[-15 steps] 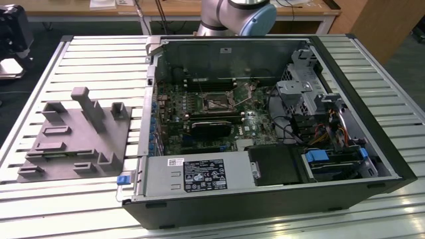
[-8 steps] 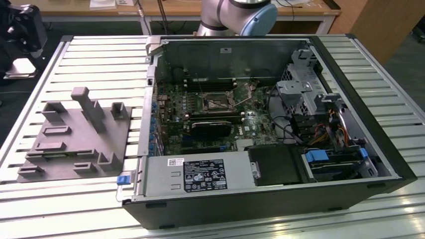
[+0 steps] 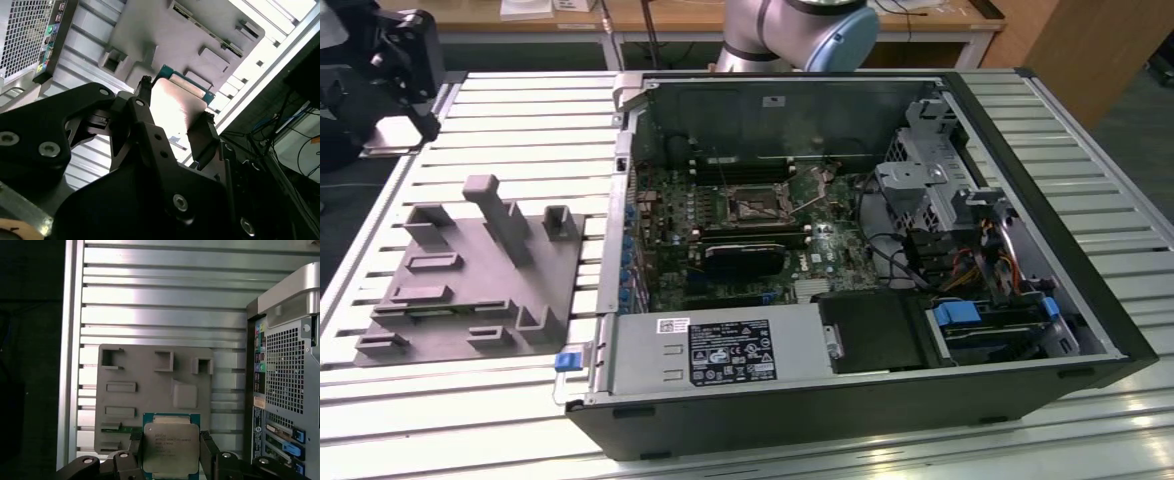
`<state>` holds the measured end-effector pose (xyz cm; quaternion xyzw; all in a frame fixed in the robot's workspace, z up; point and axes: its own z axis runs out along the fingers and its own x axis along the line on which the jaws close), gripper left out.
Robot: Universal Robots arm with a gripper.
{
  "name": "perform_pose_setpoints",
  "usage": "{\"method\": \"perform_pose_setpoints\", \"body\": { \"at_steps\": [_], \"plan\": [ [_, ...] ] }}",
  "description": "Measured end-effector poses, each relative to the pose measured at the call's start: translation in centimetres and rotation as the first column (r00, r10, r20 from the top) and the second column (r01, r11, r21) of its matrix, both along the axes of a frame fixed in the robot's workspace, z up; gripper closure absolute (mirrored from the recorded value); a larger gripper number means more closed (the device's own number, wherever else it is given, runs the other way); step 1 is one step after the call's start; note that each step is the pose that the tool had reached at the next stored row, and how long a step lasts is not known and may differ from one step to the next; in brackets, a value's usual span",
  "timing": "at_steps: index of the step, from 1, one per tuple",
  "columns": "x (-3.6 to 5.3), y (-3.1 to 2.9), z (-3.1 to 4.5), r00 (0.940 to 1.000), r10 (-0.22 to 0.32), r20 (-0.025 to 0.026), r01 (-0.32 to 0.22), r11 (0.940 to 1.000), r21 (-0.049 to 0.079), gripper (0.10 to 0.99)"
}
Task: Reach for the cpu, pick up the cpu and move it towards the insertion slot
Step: 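Pick up the cpu and move it towards the insertion slot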
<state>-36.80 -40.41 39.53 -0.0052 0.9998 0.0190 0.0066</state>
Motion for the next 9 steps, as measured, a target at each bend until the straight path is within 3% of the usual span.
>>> {"method": "perform_pose_setpoints", "body": {
  "at_steps": [9],
  "plan": [
    [3.1, 0.0, 0.0, 1.0, 0.0, 0.0001, 0.0, 1.0, 0.0, 0.545]
  ]
}}
